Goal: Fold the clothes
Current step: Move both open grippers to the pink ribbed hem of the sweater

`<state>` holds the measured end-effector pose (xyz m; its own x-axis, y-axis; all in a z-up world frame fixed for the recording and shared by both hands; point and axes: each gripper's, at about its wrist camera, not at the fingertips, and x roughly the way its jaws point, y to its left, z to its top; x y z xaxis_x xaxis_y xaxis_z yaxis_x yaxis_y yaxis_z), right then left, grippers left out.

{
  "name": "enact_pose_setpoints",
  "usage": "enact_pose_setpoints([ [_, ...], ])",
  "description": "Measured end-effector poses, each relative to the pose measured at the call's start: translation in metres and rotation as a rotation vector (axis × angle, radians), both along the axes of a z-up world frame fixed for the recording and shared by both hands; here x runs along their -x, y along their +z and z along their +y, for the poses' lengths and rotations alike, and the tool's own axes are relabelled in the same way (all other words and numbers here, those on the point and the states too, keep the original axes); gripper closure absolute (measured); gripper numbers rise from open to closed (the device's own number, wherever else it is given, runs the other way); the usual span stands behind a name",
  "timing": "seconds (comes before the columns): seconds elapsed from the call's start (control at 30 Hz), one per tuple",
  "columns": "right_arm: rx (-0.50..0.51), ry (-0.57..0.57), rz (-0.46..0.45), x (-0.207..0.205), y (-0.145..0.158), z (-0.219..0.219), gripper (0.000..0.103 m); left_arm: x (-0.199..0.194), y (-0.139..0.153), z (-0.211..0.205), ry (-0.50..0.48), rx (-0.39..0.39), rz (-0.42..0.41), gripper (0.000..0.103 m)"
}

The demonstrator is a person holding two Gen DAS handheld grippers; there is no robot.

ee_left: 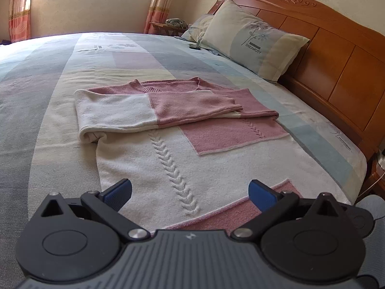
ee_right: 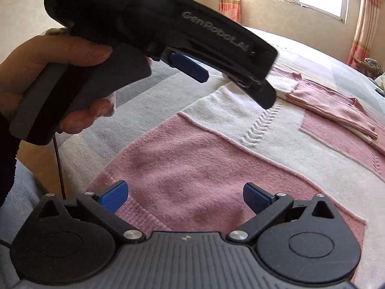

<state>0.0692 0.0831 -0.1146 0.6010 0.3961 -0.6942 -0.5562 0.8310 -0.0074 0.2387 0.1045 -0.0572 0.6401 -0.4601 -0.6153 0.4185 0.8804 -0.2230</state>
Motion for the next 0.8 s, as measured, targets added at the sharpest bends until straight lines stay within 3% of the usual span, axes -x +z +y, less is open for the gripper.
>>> enact_pose_setpoints([
  [0.2, 0.018, -0.255, -0.010, 0.008, 0.005, -0.102, 0.000, -0.001, -0.018, -0.031, -0.094, -0.071, 0.033, 0.001],
  [0.4, -0.079, -0.461, -0.052, 0.022, 0.009, -0.173, 0.000, -0.012, -0.043, -0.009, 0.051, -0.044, 0.128, 0.001],
  [0.5, -0.131, -0.497, -0.077, 0.025, 0.002, -0.191, 0.000, -0.008, -0.042, 0.010, 0.077, 0.070, 0.119, 0.001],
  [0.73, -0.226, -0.526, -0.066, 0.019, -0.017, -0.211, 0.000, -0.013, -0.037, 0.004, 0.091, 0.119, 0.066, 0.001],
  [0.8, -0.242, -0.518, -0.051, 0.017, -0.019, -0.214, 0.000, -0.021, -0.042, -0.007, 0.078, 0.086, 0.083, 0.001],
])
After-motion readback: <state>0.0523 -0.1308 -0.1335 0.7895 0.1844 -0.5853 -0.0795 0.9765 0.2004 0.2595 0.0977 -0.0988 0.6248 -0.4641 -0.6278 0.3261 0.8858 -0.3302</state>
